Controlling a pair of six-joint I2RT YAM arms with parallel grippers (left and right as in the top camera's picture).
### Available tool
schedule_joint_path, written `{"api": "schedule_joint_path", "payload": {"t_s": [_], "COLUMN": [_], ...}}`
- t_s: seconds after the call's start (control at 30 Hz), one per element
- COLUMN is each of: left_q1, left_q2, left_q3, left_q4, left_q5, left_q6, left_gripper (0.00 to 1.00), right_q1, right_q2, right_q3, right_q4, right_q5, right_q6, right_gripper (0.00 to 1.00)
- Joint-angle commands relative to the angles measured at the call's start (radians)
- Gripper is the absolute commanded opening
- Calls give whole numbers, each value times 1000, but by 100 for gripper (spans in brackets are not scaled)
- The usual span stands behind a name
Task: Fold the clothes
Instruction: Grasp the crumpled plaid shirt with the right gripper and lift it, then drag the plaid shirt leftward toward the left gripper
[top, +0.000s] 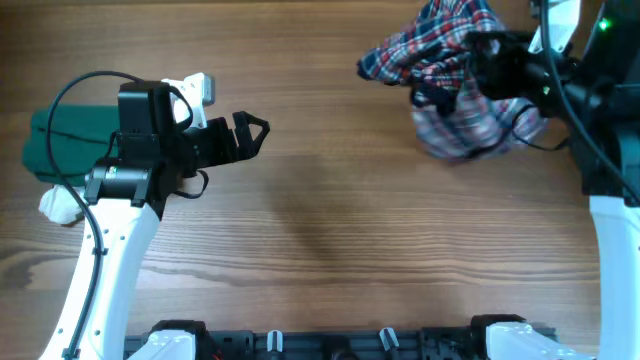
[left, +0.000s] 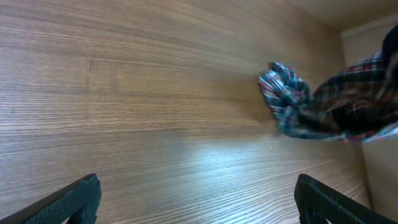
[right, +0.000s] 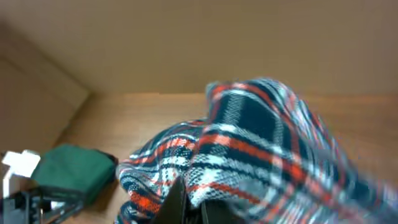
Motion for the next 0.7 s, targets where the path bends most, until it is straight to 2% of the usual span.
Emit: {"api": "schedule_joint_path", "payload": {"t_s": [0.0,0.07,0.2,0.33,0.53,0.67], "left_q1": [-5,-5,-5,-5,-5,-5], "left_q2": [-10,-10,-10,-10,-10,-10], "left_q3": [19,19,19,19,19,18], "left_q4": [3,3,0,0,0,0], "left_q5": [16,16,16,16,16,16], "left_q6": [-1,-1,-1,-1,0,17], "left_gripper": [100,100,100,100,100,100], "right_q1": [-2,-3,-47,-169,-308,-324], "right_q2": [-51,-53,-72,-76,-75,-61], "right_q3": [8,9,44,102,145,161], "right_q4": [50,61,48,37,36,37], "right_q5": [-82,-9,327,646,795,837], "right_q6": [36,35,92,171,191,192], "right_gripper": [4,4,4,4,4,4]}}
